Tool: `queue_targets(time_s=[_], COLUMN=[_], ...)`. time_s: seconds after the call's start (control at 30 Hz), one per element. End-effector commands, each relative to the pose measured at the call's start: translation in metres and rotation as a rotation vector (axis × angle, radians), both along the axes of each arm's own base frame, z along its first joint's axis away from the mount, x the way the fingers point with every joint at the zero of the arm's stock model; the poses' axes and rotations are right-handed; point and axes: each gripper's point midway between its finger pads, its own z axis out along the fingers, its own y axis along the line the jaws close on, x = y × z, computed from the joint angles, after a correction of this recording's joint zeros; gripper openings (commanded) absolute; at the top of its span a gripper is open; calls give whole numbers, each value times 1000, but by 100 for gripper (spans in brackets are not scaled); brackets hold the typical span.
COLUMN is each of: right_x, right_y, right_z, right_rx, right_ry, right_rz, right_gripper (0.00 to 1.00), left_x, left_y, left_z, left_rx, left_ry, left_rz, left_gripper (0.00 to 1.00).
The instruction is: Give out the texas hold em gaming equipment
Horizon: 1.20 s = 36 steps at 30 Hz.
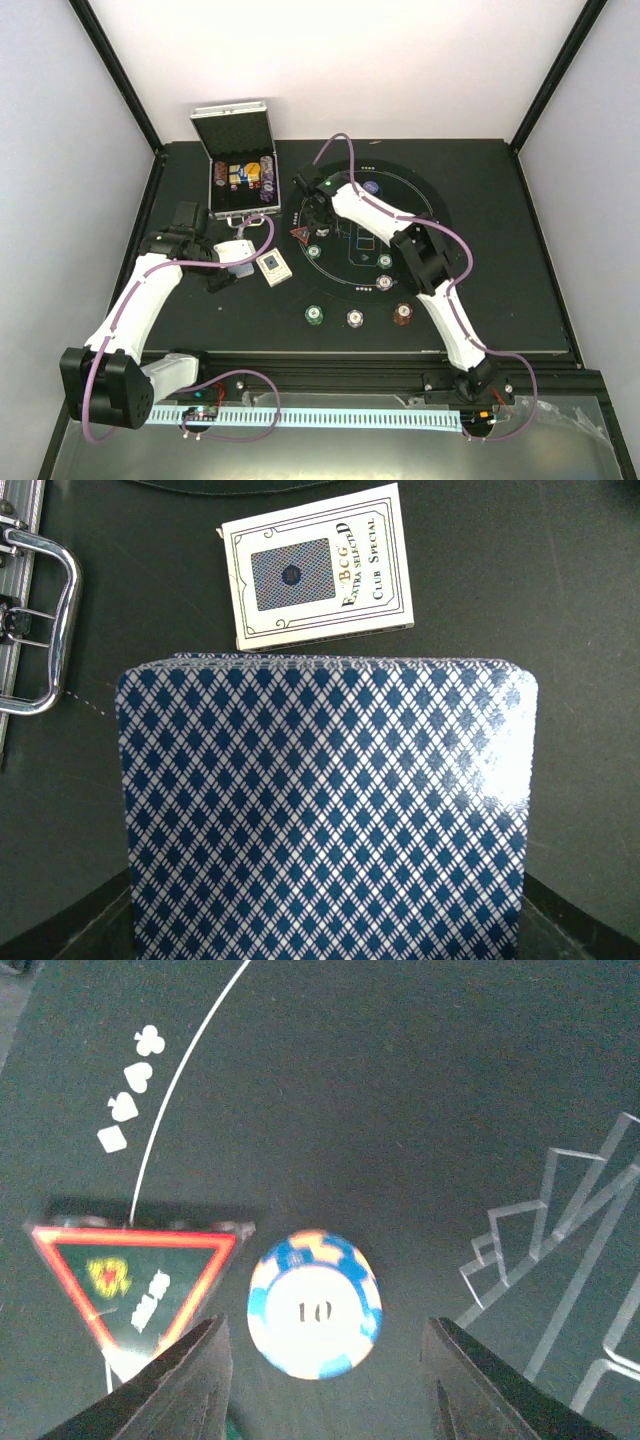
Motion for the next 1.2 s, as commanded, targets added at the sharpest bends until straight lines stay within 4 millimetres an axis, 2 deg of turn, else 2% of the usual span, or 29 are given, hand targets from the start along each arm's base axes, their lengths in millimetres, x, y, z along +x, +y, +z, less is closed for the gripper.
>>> queue_targets(time_s=[0.0,0.1,0.23,0.4,0.53,0.7,0.97,1.17], right_x=[-13,-47,-114,-192,-237,-258,-262,-266], right_y=[-18,-28,-46,-65,-70,-83,-75,-75], right_z=[66,72,67,43,21,-5,-18,-33], right_rx=[36,66,76,104,95,73,88,66], right_ry=[-74,-76,-60,12,85,143,176,204], right_rz=[-19,-17,-7,-13,4,-9,16,26], right_gripper=[55,59,66,72,76,77,73,68], left_x=[2,2,3,5,6,5,4,4], left_y=[0,0,0,0,-1,-2,0,1], left_z=[11,9,7,6,9,11,12,12], left_rx=[-4,-5,3,5,-2,-4,7,11], left_ry=[-21,-18,-21,-17,-19,-20,-26,-28], left_rz=[-7,-9,-14,-18,-21,-22,-17,-16], left_gripper=[2,2,2,2,2,1,1,1])
